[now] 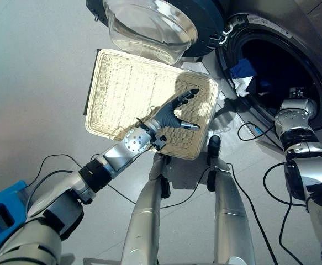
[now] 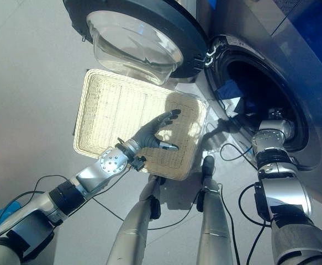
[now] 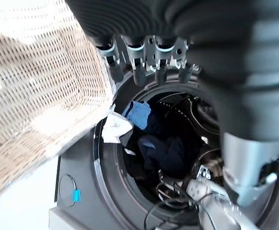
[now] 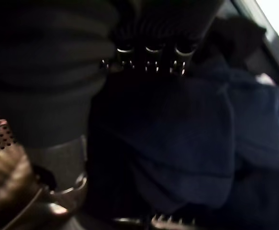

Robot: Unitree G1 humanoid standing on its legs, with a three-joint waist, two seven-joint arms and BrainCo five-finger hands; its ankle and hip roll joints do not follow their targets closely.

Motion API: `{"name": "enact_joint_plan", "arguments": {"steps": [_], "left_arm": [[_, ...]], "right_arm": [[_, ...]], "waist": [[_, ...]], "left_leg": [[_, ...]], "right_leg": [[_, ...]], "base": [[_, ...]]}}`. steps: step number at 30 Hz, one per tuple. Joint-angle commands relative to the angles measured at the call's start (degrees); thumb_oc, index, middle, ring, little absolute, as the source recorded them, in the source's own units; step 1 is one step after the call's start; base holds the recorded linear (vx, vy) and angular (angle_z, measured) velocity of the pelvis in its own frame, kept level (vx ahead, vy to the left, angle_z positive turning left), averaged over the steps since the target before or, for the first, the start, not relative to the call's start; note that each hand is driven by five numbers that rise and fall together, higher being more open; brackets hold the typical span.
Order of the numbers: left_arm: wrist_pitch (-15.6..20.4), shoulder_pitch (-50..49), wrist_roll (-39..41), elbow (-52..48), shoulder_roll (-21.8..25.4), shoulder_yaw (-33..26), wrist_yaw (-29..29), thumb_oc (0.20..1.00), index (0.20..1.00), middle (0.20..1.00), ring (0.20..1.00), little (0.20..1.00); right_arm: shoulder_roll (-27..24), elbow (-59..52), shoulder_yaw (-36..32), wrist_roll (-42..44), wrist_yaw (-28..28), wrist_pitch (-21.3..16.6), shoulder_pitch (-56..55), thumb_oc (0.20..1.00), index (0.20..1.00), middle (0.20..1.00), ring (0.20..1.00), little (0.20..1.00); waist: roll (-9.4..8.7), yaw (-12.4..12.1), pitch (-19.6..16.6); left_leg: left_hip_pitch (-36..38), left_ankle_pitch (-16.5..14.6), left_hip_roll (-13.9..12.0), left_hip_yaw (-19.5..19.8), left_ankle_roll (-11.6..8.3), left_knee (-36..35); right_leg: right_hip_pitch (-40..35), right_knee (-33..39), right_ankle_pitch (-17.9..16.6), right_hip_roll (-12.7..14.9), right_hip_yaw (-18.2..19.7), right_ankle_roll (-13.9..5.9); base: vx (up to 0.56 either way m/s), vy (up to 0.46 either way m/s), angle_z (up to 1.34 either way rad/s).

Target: Put the clothes into the washing machine.

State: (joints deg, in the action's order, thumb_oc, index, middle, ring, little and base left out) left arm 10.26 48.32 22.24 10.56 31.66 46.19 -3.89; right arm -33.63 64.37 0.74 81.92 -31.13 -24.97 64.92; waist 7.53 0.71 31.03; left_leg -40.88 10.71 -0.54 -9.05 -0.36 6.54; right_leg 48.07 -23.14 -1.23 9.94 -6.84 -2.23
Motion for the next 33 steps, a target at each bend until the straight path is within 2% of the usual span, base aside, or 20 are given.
{"name": "enact_joint_plan", "arguments": {"steps": [1, 2, 3, 4, 6, 11, 14, 16, 17, 20, 23, 24, 30, 33], "left_arm": [[2.1, 1.4, 1.9, -0.6, -3.9, -1.4, -0.6, 1.000, 1.000, 1.000, 1.000, 1.000], [2.2, 1.4, 1.9, -0.7, -3.9, -1.3, -0.8, 1.000, 1.000, 1.000, 1.000, 1.000], [1.9, 1.1, 1.5, -1.4, -4.3, -1.2, -1.2, 1.000, 1.000, 1.000, 1.000, 1.000], [1.9, 1.1, 1.5, -1.4, -4.2, -1.3, -1.2, 1.000, 1.000, 1.000, 1.000, 1.000], [2.0, 0.9, 1.7, -1.8, -4.0, -1.5, -1.2, 1.000, 1.000, 1.000, 1.000, 1.000], [2.9, -0.7, 0.9, -2.2, -4.4, -2.1, -0.9, 1.000, 1.000, 1.000, 1.000, 1.000], [3.8, -1.1, 0.0, -2.3, -5.7, -1.7, -1.1, 1.000, 1.000, 1.000, 1.000, 1.000], [4.0, -1.1, -0.1, -2.2, -6.0, -1.6, -1.2, 1.000, 1.000, 1.000, 1.000, 1.000], [4.7, -1.2, -0.4, -2.0, -6.6, -1.0, -1.6, 1.000, 1.000, 1.000, 1.000, 1.000], [5.3, -1.7, -0.7, -2.4, -6.9, -0.3, -2.2, 1.000, 1.000, 1.000, 1.000, 1.000], [5.5, -1.7, -0.7, -2.3, -7.0, -0.2, -2.2, 1.000, 1.000, 1.000, 1.000, 1.000], [6.3, -2.8, -1.0, -3.3, -7.0, 0.7, -3.0, 1.000, 1.000, 1.000, 1.000, 1.000], [7.0, -3.8, -1.4, -3.6, -7.6, 0.9, -3.8, 1.000, 1.000, 1.000, 1.000, 1.000], [7.4, -4.9, -1.9, -2.7, -9.1, 0.7, -6.1, 1.000, 1.000, 1.000, 1.000, 1.000]], "right_arm": [[-2.3, -0.1, 2.6, -5.3, -3.6, -0.4, 2.1, 1.000, 1.000, 1.000, 1.000, 1.000], [-2.3, 0.5, 2.9, -8.2, -4.8, 0.3, 2.2, 1.000, 1.000, 1.000, 1.000, 1.000], [-2.0, 0.2, 4.0, -15.2, -7.7, 1.9, 2.5, 1.000, 1.000, 1.000, 1.000, 1.000], [-2.0, 0.0, 4.1, -15.8, -8.4, 1.9, 2.5, 1.000, 1.000, 1.000, 1.000, 1.000], [-1.8, -1.0, 6.6, -26.2, -13.9, 5.7, 2.8, 1.000, 1.000, 1.000, 1.000, 1.000], [0.2, -2.0, 7.3, -35.4, -21.4, 7.6, 0.7, 1.000, 1.000, 1.000, 1.000, 1.000], [1.1, 0.2, 8.1, -45.8, -30.0, 10.3, 0.9, 1.000, 1.000, 1.000, 1.000, 1.000], [1.3, 0.6, 8.5, -47.5, -31.4, 10.9, 1.2, 1.000, 1.000, 1.000, 1.000, 1.000], [1.5, 1.8, 10.0, -54.8, -37.0, 14.5, 1.9, 1.000, 1.000, 1.000, 1.000, 1.000], [1.7, 2.5, 11.2, -60.3, -40.8, 17.3, 2.4, 1.000, 1.000, 1.000, 1.000, 1.000], [1.8, 2.5, 11.5, -61.7, -41.7, 18.0, 2.4, 1.000, 1.000, 1.000, 1.000, 1.000], [2.5, 2.5, 12.3, -67.6, -48.2, 19.0, 1.6, 1.000, 1.000, 1.000, 1.000, 1.000], [4.6, 0.4, 12.1, -72.4, -53.1, 18.3, -0.6, 1.000, 1.000, 1.000, 1.000, 1.000], [7.0, -1.9, 11.6, -77.9, -58.5, 17.2, -3.8, 1.000, 1.000, 1.000, 1.000, 1.000]], "waist": [[3.36, 0.0, -1.2], [3.49, -0.1, -1.2], [3.82, -0.2, -1.2], [3.85, -0.2, -1.2], [4.03, -0.3, -1.2], [4.30, -0.3, -1.2], [5.25, -0.8, -1.2], [5.49, -0.9, -1.2], [6.22, -1.2, -1.2], [6.87, -1.5, -1.2], [6.99, -1.5, -1.2], [7.90, -1.7, -1.2], [8.50, -1.7, -1.2], [8.71, -1.3, -1.2]], "left_leg": [[0.3, -9.5, 3.7, -4.0, 0.32, 7.5], [0.3, -9.5, 3.7, -4.0, 0.34, 7.5], [0.1, -9.5, 3.8, -3.9, 0.45, 7.5], [0.1, -9.5, 3.9, -3.9, 0.47, 7.5], [-0.1, -9.5, 4.0, -4.0, 0.48, 7.6], [0.0, -9.4, 4.0, -4.3, 0.65, 7.3], [0.0, -9.2, 4.3, -4.2, 0.82, 7.0], [0.1, -9.2, 4.3, -4.2, 0.82, 6.9], [0.2, -9.1, 4.5, -4.1, 0.89, 6.5], [0.2, -9.0, 4.6, -4.1, 0.90, 6.5], [0.2, -8.9, 4.7, -4.0, 0.90, 6.5], [0.5, -8.8, 5.0, -3.8, 0.87, 6.0], [1.1, -8.4, 5.1, -3.8, 0.83, 4.9], [1.5, -8.4, 5.1, -3.9, 0.86, 4.5]], "right_leg": [[-2.4, 2.7, -2.2, -2.2, -5.4, -2.29], [-2.3, 2.8, -2.2, -2.2, -5.4, -2.29], [-2.1, 2.7, -2.1, -2.2, -5.3, -2.24], [-2.1, 2.6, -2.1, -2.2, -5.3, -2.24], [-1.9, 2.6, -2.1, -2.1, -5.4, -2.19], [-1.7, 2.5, -2.1, -2.4, -5.1, -2.20], [-1.7, 2.5, -2.0, -2.3, -5.1, -2.31], [-1.8, 2.6, -2.0, -2.3, -5.1, -2.34], [-1.7, 2.6, -2.0, -2.2, -5.1, -2.40], [-1.8, 2.7, -2.0, -2.0, -5.2, -2.45], [-1.8, 2.7, -2.0, -2.0, -5.2, -2.46], [-2.0, 3.1, -1.8, -2.2, -4.9, -2.62], [-2.5, 3.7, -1.7, -2.3, -4.7, -2.68], [-2.8, 3.7, -1.4, -2.5, -4.4, -2.66]], "base": [[0.00, 0.000, 0.00], [0.00, 0.046, 0.00], [0.00, 0.048, 0.00], [0.00, 0.048, 0.00], [0.00, 0.000, 0.00], [0.00, 0.022, 0.00], [0.00, 0.041, -0.01], [0.00, 0.021, 0.00], [-0.01, 0.036, 0.01], [0.00, 0.014, 0.00], [0.00, 0.016, 0.00], [-0.02, 0.060, 0.01], [-0.01, 0.021, 0.00], [-0.01, 0.012, 0.00]]}}
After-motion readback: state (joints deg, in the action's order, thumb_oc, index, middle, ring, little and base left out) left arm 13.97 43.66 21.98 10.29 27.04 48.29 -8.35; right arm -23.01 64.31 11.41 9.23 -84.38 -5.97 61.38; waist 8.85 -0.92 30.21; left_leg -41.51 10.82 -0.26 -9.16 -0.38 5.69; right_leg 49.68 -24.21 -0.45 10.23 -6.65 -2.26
